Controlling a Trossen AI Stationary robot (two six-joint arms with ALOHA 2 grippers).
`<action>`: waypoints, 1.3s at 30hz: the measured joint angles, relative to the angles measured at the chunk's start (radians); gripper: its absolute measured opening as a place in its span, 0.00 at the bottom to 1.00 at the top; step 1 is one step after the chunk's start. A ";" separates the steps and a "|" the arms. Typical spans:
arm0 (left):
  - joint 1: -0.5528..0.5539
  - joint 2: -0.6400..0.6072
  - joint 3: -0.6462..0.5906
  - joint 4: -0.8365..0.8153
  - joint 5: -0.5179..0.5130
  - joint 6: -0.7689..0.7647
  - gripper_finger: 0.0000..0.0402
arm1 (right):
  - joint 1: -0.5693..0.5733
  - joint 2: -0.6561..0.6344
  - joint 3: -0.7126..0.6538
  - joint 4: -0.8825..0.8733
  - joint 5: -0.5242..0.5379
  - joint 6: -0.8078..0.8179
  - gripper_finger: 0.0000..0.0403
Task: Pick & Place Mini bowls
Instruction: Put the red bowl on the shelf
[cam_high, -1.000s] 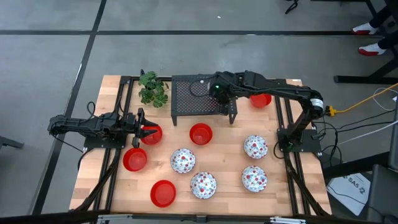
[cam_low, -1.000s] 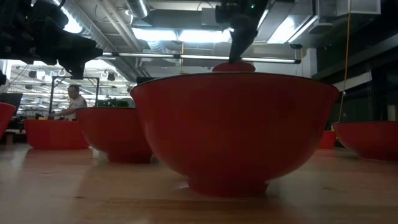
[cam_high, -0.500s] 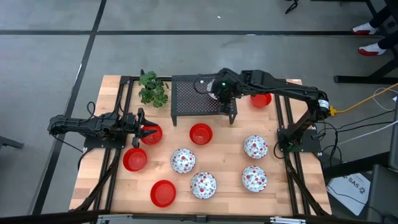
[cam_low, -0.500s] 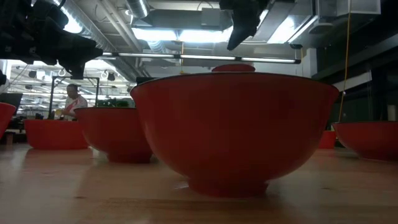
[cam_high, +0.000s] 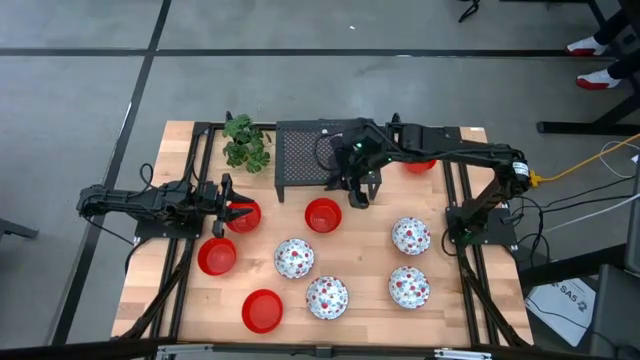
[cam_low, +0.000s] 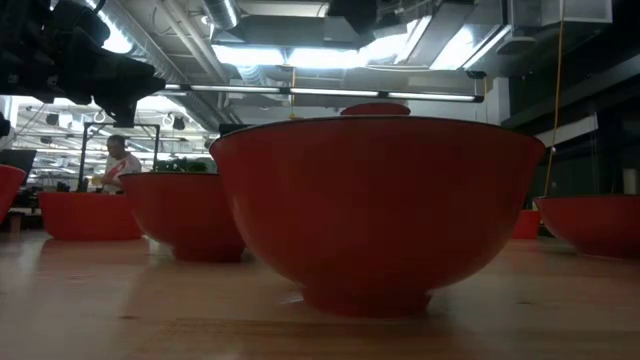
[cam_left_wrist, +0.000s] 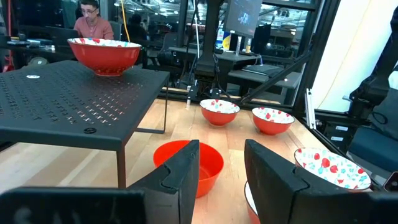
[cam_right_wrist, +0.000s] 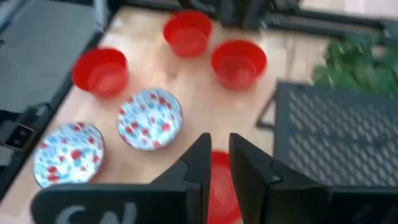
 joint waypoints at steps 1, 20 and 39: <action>0.000 0.000 0.000 0.000 0.000 0.000 0.31 | 0.010 0.000 0.000 0.012 -0.001 0.007 0.14; 0.000 0.000 0.000 0.000 0.000 0.000 0.31 | 0.191 0.000 0.000 0.197 -0.097 -0.086 0.14; 0.000 0.000 0.000 0.000 0.000 0.000 0.31 | 0.198 0.000 0.000 0.176 -0.096 0.003 0.14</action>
